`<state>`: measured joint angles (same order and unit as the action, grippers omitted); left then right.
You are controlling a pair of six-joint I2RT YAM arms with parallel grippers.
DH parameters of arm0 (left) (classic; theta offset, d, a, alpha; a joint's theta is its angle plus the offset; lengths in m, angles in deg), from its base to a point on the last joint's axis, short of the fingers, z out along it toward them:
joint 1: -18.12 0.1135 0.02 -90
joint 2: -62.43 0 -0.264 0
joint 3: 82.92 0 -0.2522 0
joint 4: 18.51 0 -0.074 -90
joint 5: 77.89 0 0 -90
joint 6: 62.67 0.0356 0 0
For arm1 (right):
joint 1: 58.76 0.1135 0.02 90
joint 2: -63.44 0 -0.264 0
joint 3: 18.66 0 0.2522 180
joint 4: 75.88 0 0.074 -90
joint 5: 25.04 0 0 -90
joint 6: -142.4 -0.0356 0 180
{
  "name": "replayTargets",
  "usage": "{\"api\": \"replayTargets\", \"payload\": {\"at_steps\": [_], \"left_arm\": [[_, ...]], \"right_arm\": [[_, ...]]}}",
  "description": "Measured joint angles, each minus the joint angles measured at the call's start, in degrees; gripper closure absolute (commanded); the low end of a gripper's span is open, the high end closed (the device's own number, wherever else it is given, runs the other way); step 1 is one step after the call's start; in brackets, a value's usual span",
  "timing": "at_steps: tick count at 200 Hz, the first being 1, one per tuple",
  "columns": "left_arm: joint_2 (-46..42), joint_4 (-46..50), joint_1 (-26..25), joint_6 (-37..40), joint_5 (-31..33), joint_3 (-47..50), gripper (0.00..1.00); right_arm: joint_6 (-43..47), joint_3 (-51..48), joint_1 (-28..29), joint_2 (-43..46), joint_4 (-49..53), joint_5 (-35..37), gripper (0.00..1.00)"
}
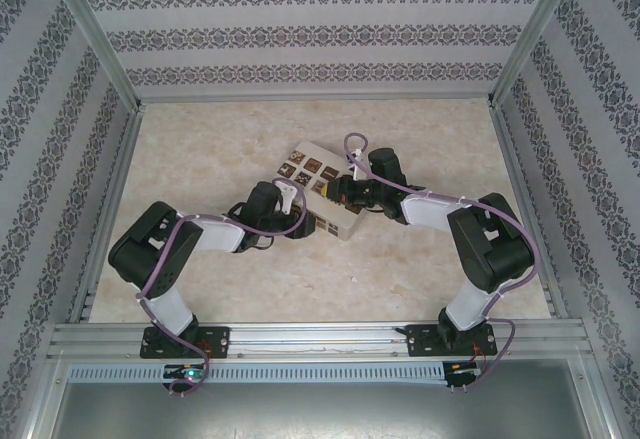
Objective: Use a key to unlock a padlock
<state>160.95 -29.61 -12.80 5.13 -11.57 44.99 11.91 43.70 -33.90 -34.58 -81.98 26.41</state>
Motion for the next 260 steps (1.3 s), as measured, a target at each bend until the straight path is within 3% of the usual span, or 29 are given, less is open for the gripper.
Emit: {"api": "replayTargets", "payload": {"at_steps": [130, 260], "left_arm": [[2.5, -1.2, -0.5, -1.0, 1.5, -1.1, 0.64], [3.1, -1.2, -1.4, -1.4, 2.0, -2.1, 0.70]], "right_arm": [[0.2, 0.1, -0.1, -0.1, -0.1, 0.8, 1.00], [0.2, 0.1, -0.4, -0.1, -0.3, 1.4, 1.00]]}}
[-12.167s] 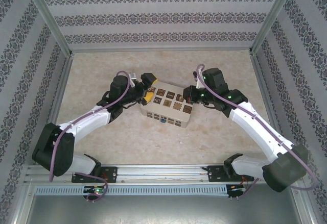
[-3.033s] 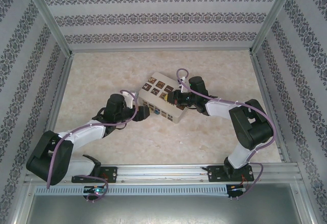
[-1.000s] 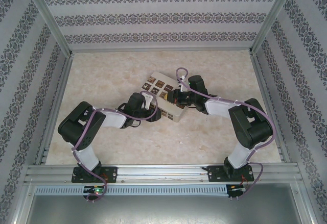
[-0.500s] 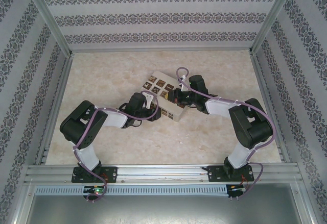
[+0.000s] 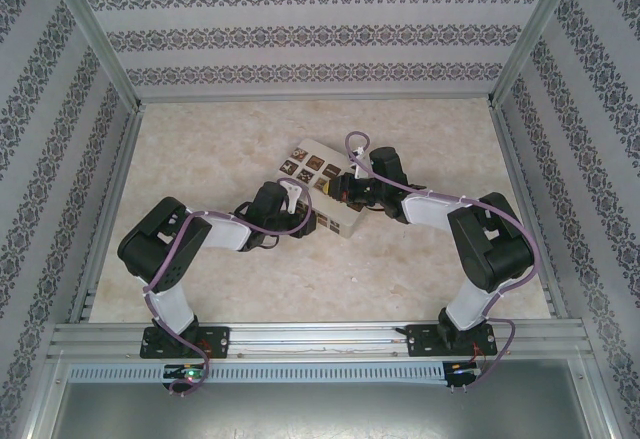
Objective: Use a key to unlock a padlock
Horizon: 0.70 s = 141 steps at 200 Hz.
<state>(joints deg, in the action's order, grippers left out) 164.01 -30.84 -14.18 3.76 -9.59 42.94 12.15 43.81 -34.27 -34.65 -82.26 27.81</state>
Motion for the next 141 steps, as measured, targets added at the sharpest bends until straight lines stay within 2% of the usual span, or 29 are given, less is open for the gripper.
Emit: {"api": "replayTargets", "payload": {"at_steps": [41, 141], "left_arm": [[0.0, 0.3, -0.3, 0.0, 0.6, -0.4, 0.78], [-0.5, 2.1, -0.9, -1.4, 2.0, -1.4, 0.80]], "right_arm": [[0.0, 0.2, 0.0, 0.0, 0.0, 0.5, 1.00], [0.2, 0.7, 0.0, 3.0, 4.3, 1.2, 1.00]]}}
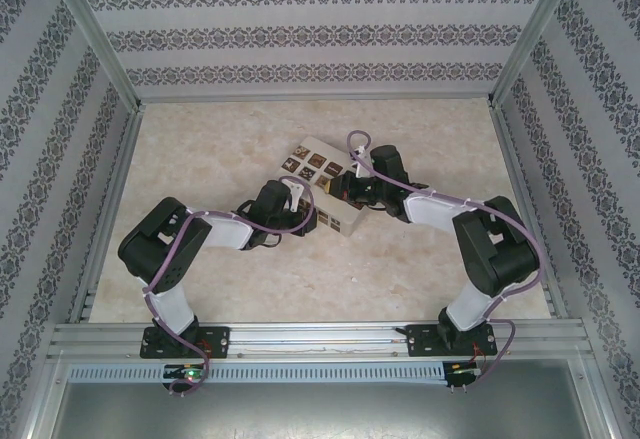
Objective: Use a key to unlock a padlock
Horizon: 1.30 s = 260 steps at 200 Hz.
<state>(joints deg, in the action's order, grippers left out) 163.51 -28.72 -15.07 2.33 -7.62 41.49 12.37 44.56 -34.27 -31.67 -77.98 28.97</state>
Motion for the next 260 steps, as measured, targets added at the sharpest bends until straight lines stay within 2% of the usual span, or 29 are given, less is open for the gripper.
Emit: {"api": "replayTargets", "payload": {"at_steps": [48, 106, 141, 205, 260], "left_arm": [[-2.9, 3.7, -0.3, -4.5, 0.4, -0.9, 0.82], [-6.5, 8.7, -0.6, -12.8, -1.6, -2.5, 0.83], [-7.9, 10.5, -0.6, -17.2, -3.0, -2.8, 0.83], [-8.6, 12.9, -0.6, -23.7, -4.6, -5.5, 0.83], [-8.8, 13.0, -0.6, -28.2, -4.6, -6.1, 0.83]], "right_arm": [[2.8, -2.7, 0.0, 10.3, 1.2, 1.4, 1.00], [9.9, -13.8, 0.2, 24.7, 2.1, 5.3, 1.00], [14.8, -19.2, 3.5, 31.0, 2.5, 8.7, 1.00], [22.5, -28.2, 12.4, 33.3, -2.3, 18.5, 1.00], [24.2, -32.5, 14.8, 28.2, -12.5, 24.6, 1.00]]}}
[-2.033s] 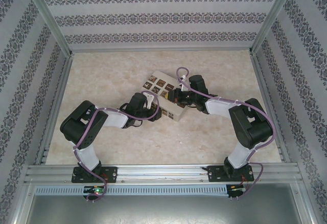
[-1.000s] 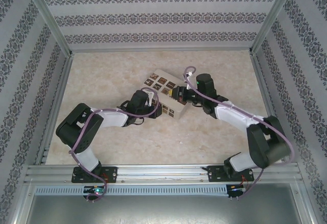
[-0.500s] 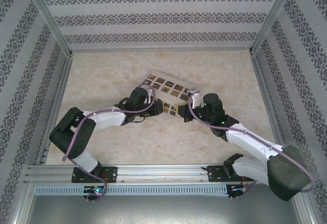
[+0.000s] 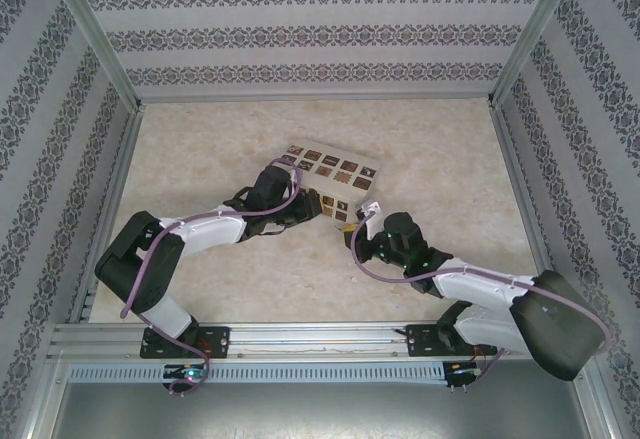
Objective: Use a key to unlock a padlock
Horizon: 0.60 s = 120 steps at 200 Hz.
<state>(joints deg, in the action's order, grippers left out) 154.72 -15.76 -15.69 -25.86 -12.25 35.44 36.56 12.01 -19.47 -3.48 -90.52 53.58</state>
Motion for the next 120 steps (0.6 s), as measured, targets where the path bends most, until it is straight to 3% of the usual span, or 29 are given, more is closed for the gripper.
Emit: {"api": "replayTargets", "payload": {"at_steps": [120], "left_arm": [[0.0, 0.0, 0.0, -4.0, -0.3, -1.1, 0.83]], "right_arm": [[0.9, 0.8, 1.1, -14.6, -18.6, 5.1, 1.00]]}}
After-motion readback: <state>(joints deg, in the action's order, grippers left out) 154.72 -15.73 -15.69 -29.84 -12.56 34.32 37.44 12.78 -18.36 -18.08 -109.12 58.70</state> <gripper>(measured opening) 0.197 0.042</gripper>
